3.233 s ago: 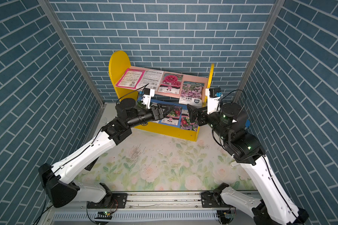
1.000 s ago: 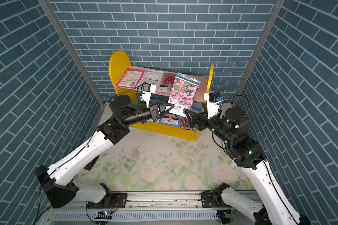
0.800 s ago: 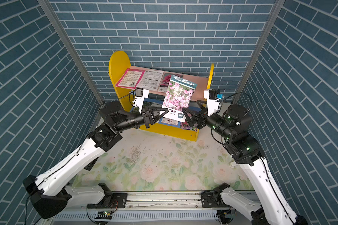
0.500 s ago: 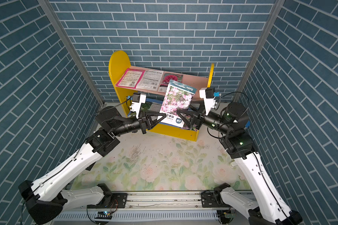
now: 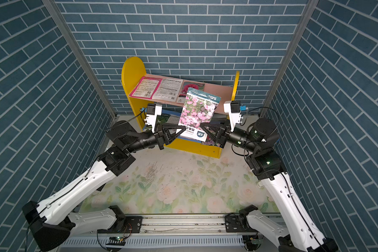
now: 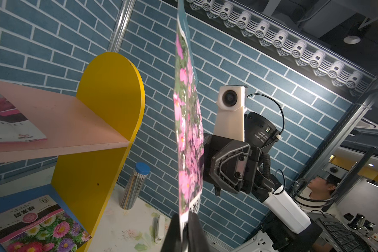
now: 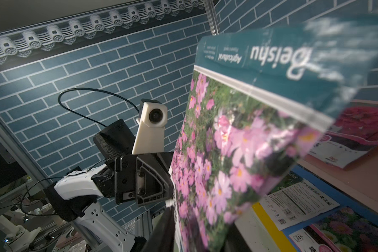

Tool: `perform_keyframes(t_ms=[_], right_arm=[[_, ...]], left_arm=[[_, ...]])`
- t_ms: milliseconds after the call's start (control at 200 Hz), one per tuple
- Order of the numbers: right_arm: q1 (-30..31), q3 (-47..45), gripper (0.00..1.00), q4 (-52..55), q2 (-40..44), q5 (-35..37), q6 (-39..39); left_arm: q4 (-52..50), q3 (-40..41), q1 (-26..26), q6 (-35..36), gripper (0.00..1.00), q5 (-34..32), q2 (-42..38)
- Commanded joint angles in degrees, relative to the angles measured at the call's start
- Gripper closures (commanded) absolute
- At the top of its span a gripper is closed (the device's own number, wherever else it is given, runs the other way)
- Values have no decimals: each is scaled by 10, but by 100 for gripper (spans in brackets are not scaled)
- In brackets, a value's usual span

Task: Take the seed bag off the shelf
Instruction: Pick up the seed packet from the shelf.

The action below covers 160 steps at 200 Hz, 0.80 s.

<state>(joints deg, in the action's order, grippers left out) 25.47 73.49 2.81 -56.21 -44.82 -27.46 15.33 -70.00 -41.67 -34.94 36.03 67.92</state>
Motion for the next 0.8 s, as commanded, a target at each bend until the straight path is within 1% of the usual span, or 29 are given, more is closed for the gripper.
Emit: perform_keyframes(t_ms=[0, 50, 155, 190, 230, 260, 330, 370, 475, 545, 705, 795], right_arm=[[-1, 2, 84, -34, 4, -6, -10], [-2, 3, 92, -29, 2, -5, -10], [-2, 5, 100, -11, 6, -1, -1], [-3, 5, 100, 2, 9, 0, 5], [-3, 4, 100, 16, 13, 6, 12], [-4, 4, 100, 33, 15, 7, 18], [-3, -1, 100, 65, 20, 13, 28], [-3, -6, 100, 82, 23, 12, 33], [-3, -31, 100, 132, 32, 25, 54], [-3, -49, 100, 166, 36, 30, 58], [-3, -107, 100, 211, 50, 41, 60], [-2, -148, 100, 215, 61, 47, 55]], left_arm=[[7, 3, -2, 7, 92, -9, -2], [-13, -2, -2, 17, 83, -24, -2], [-81, -21, 0, 51, 55, -60, -5], [-110, -32, 1, 66, 45, -69, -7], [-146, -42, 5, 82, 31, -83, -10], [-172, -49, 7, 95, 23, -93, -14], [-224, -58, 14, 122, 9, -115, -28], [-252, -61, 17, 136, 4, -131, -39], [-313, -61, 21, 171, 0, -165, -65], [-344, -55, 20, 196, 0, -170, -82], [-396, -29, 20, 214, 0, -185, -109], [-401, -8, 20, 209, 0, -189, -127]])
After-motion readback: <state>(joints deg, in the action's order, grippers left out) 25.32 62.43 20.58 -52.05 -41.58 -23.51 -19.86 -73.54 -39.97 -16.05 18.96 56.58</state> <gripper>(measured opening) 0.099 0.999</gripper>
